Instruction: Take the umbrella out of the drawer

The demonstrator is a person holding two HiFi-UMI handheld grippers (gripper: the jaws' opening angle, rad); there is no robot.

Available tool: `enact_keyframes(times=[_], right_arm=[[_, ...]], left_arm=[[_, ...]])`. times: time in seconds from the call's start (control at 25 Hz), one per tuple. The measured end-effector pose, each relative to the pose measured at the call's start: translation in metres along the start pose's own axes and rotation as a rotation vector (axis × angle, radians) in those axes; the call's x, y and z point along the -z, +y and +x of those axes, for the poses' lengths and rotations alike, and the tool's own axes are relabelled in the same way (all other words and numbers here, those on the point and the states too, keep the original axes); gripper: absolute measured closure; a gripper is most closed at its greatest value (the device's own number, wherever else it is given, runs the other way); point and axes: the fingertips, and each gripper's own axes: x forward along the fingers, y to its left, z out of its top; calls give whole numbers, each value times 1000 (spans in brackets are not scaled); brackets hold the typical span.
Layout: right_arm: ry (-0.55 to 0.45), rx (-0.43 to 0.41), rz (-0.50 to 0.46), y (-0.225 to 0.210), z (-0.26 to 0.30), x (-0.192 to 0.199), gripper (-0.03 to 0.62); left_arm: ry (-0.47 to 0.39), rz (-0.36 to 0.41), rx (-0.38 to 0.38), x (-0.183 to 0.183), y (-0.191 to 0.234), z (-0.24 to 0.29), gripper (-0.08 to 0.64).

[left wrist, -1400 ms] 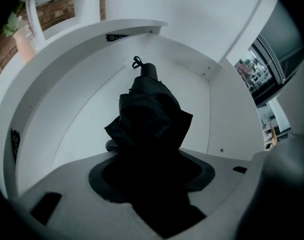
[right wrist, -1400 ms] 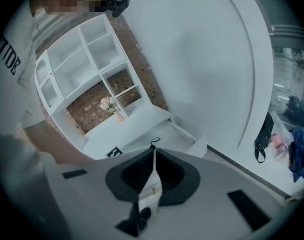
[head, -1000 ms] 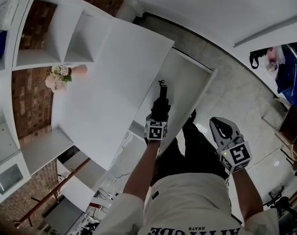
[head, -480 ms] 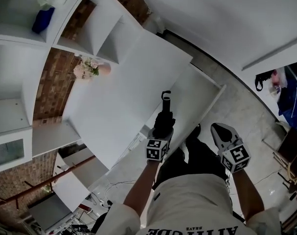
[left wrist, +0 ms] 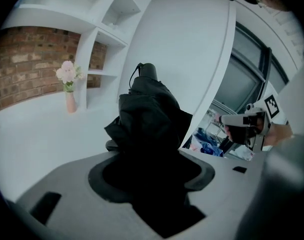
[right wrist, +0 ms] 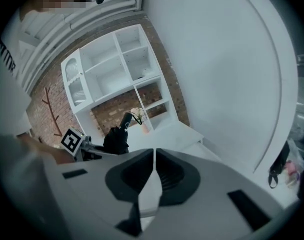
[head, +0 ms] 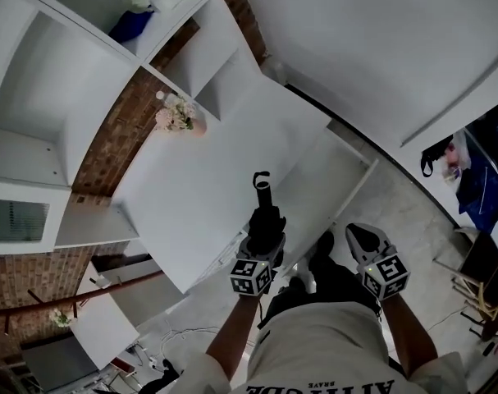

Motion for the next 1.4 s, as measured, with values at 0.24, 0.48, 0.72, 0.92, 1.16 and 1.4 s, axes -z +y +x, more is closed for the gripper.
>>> enact_keyframes(times=[0.24,0.48,0.72,0.92,1.16,1.4], right_arm=[[-28,31,-39,43,-23,14,558],[-54,76,-73,84,-58,16,558],[-101,98,-124,127,-93,21,558],[-142,127,-155,159,-124,23,558],[-169,182,-158,173,-173,31,558],[-193,217,-167,164,-207,28,558]], left_arm=[[-110,-48,18,-3,1,-58,304],[-206,-88,60,-1,-8,-126,304],[-296,-89,102,2,-19,-186,304],[-324,-56,132,11,-27,-228,304],[-338,-46,195,19,-46,-264,304],[-384,-38,194,11,-65,-279,304]])
